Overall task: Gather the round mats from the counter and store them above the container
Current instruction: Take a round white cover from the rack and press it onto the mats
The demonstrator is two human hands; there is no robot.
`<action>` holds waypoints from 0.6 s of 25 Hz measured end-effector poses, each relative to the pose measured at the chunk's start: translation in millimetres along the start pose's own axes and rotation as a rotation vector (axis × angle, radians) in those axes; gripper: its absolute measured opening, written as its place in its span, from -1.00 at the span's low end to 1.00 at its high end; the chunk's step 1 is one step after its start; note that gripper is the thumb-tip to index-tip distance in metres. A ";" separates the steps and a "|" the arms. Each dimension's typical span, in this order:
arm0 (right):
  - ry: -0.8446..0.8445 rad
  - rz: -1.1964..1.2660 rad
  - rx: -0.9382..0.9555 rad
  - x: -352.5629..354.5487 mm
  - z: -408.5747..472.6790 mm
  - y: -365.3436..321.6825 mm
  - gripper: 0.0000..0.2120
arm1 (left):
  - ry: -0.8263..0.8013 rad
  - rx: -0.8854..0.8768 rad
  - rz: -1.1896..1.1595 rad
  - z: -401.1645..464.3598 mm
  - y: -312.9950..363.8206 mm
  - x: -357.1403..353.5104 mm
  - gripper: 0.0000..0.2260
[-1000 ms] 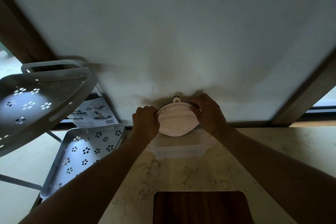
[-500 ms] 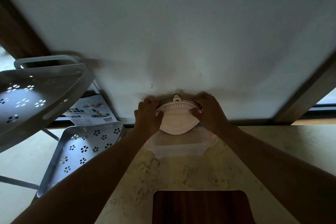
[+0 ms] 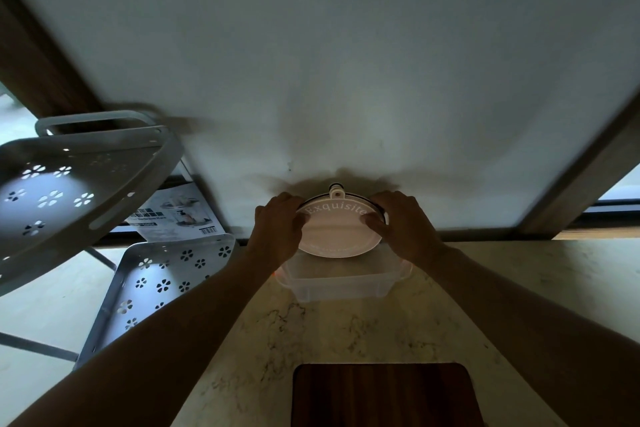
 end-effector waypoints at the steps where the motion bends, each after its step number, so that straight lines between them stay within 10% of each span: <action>1: -0.005 -0.015 -0.010 -1.9 0.6 2.1 -0.75 | -0.004 -0.009 0.004 -0.1 0.5 -1.8 -0.81; 15: -0.023 -0.113 0.047 4.9 8.5 -8.1 -0.78 | -0.002 -0.107 0.043 2.3 6.7 10.8 -0.83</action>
Point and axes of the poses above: each hand's wrist, its own z-axis towards the middle knuckle, its own x-axis out of the back of the hand, y = z × x, the point moved 8 cm from there along z, towards the middle knuckle, and after that the axes turned 12 degrees about -y, right-handed, at the moved point
